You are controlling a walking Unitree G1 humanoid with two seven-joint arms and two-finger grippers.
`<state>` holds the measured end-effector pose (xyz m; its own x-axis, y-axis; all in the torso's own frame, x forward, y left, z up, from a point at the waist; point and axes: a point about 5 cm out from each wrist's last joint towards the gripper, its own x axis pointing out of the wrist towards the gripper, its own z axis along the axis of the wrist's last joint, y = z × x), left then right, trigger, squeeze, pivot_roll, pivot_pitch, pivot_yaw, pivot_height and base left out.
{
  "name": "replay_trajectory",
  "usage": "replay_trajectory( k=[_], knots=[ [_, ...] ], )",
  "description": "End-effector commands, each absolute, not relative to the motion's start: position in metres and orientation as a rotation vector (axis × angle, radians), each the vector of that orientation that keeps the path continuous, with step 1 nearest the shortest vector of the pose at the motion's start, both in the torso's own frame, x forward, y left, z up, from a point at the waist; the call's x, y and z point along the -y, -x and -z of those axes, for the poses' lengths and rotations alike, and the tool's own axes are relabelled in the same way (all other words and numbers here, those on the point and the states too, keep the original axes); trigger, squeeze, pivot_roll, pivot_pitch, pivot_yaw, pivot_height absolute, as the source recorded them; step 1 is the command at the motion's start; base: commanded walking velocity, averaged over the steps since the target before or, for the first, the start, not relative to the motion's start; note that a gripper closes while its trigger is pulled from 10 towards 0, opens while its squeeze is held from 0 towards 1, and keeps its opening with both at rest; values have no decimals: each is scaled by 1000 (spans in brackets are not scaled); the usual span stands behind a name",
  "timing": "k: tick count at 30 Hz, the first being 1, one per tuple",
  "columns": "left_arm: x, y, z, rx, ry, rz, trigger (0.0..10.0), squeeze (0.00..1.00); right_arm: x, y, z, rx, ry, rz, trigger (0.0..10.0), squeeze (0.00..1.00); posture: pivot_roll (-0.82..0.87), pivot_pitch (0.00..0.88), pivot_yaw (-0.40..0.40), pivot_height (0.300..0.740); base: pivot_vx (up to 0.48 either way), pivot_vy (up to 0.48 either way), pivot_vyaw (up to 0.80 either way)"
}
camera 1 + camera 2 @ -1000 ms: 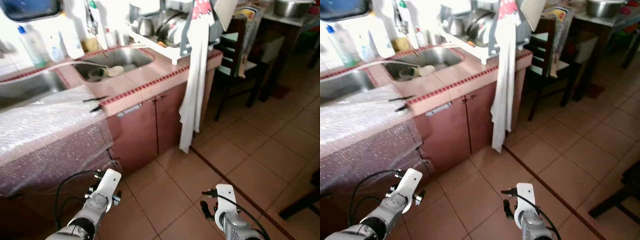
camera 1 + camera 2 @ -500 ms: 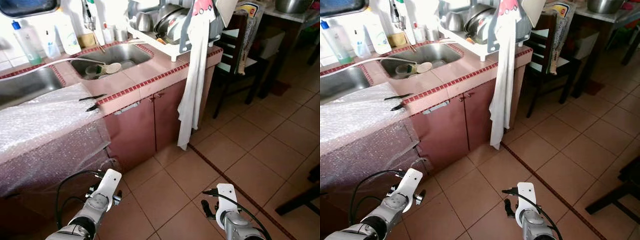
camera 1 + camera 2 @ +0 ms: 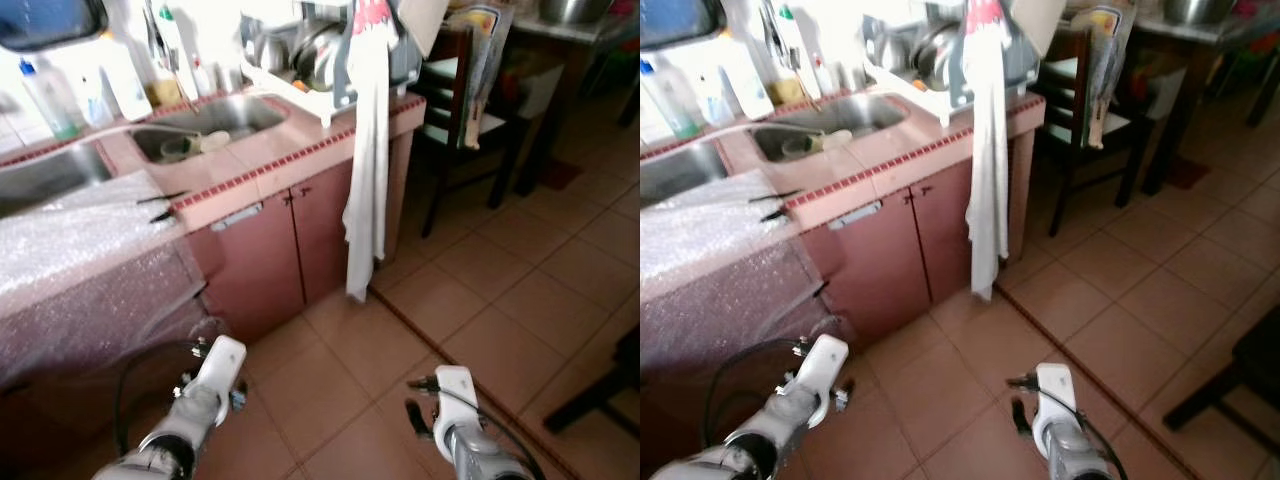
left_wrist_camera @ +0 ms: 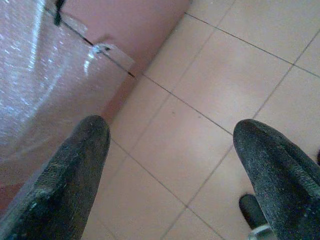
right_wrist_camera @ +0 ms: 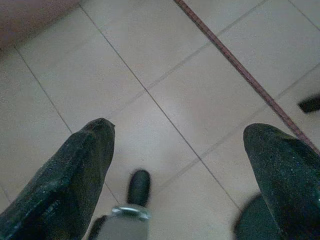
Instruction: Kitchen organization
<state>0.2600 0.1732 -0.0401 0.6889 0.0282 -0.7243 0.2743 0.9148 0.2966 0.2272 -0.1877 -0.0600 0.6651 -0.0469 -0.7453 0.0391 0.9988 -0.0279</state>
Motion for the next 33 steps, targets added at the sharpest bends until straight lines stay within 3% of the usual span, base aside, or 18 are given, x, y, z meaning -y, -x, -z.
replay_trajectory(
  k=[1,28,33],
  knots=[
    [-181,-259,40,-812,-411,124,10000,0,179,-229,60,-840,-6,38,10000,0,-35,0,65,740,0,-322,0],
    [-179,-259,41,-834,-318,130,10000,0,180,-231,58,-828,1,42,10000,0,-41,0,61,740,0,-36,0],
    [-179,-258,41,-835,-317,133,10000,0,180,-231,58,-828,-1,43,10000,0,-41,0,61,740,256,0,0]
  ],
)
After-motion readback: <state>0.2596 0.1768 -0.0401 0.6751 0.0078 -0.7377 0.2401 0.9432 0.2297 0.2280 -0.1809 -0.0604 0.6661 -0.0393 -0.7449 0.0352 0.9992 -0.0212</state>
